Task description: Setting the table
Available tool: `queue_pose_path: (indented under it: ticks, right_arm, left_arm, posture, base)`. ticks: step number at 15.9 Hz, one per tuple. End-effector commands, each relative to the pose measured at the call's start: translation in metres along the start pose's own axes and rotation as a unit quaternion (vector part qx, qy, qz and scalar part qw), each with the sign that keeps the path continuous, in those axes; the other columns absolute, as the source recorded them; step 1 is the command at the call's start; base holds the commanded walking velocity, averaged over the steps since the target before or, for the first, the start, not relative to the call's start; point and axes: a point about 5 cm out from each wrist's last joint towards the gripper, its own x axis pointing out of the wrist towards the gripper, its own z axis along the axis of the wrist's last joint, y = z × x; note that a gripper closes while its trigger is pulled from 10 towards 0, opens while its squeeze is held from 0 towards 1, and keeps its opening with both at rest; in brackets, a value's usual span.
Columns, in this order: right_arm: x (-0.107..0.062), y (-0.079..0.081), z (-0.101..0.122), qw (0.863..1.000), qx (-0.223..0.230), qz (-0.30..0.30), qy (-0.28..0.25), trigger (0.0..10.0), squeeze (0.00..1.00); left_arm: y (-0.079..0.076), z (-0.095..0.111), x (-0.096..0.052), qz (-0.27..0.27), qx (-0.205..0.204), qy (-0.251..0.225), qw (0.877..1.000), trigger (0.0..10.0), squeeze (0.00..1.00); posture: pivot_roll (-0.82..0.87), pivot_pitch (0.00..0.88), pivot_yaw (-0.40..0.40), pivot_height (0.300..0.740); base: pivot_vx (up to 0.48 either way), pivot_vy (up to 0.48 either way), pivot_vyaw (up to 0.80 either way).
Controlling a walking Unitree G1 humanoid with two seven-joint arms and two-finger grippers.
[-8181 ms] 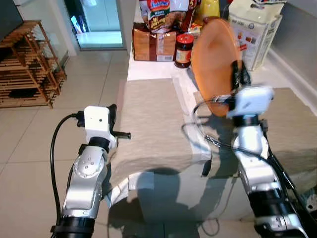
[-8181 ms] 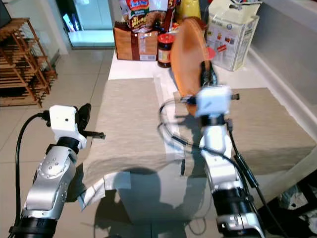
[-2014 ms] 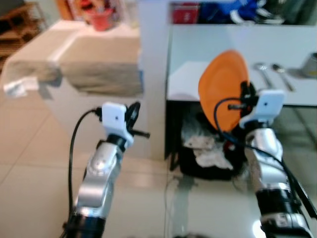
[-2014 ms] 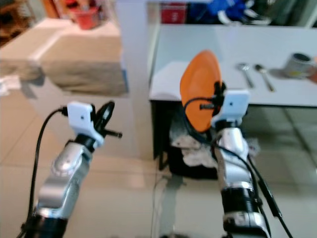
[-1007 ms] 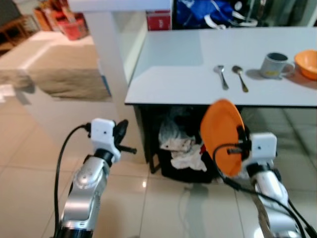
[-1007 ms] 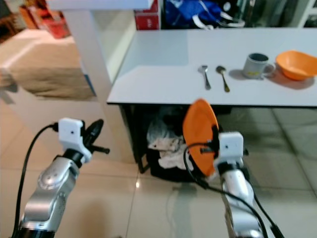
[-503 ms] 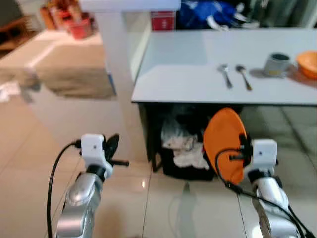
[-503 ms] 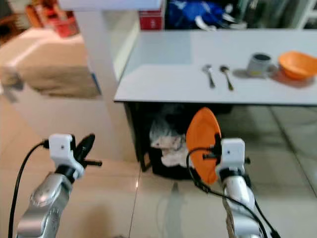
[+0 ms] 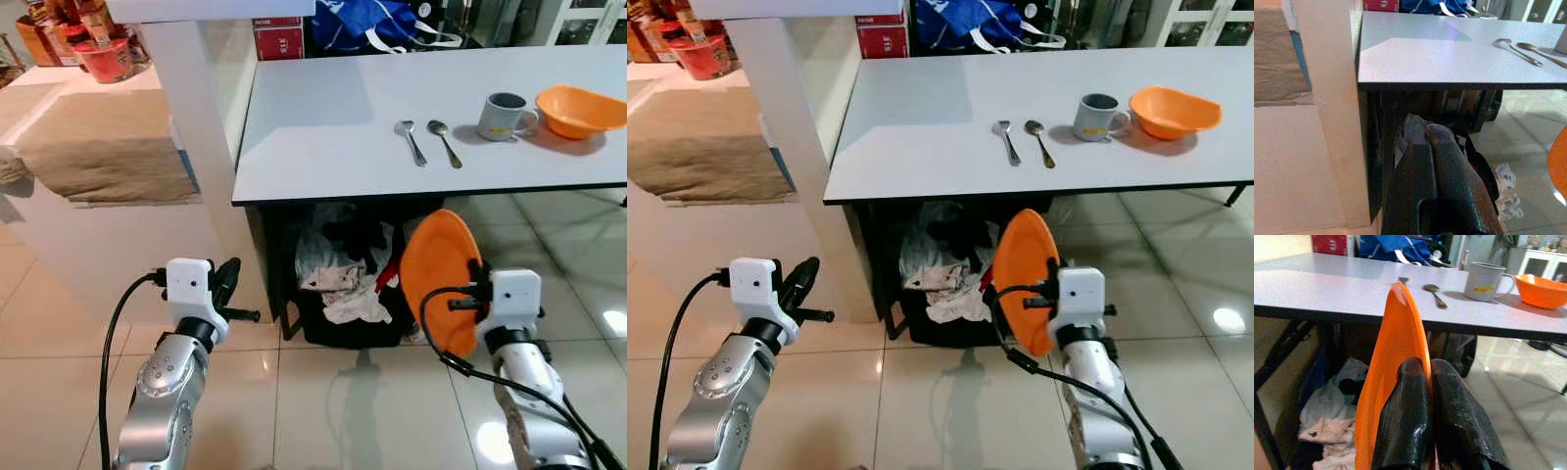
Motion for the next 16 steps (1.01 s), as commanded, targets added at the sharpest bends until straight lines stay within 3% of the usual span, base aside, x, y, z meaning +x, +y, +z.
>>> queue_pose_path:
  ticks: [1,8,16]
  right_arm:
    - [0.0054,0.0002,0.0102,1.000,-0.003,0.004,-0.029,0.0,0.00]
    - [0.0075,0.0049,0.0107,0.999,-0.001,0.010,-0.032,0.0,0.00]
    - [0.0075,0.0074,0.0090,0.999,-0.005,0.017,-0.031,0.0,0.00]
  left_arm:
    - [-0.0031,0.0060,0.0015,0.000,0.002,-0.010,1.000,10.0,0.00]
    - [-0.0023,0.0101,0.0068,-0.012,0.022,-0.012,1.000,10.0,0.00]
    - [-0.0026,0.0116,0.0106,-0.012,0.038,-0.016,0.999,10.0,0.00]
  posture:
    - [-0.12,0.000,0.070,0.740]
    - [-0.12,0.000,0.078,0.740]
    - [-0.12,0.000,0.078,0.740]
  base:
    - [0.000,-0.439,0.00]
    - [0.214,-0.386,0.00]
    - [0.050,0.000,0.00]
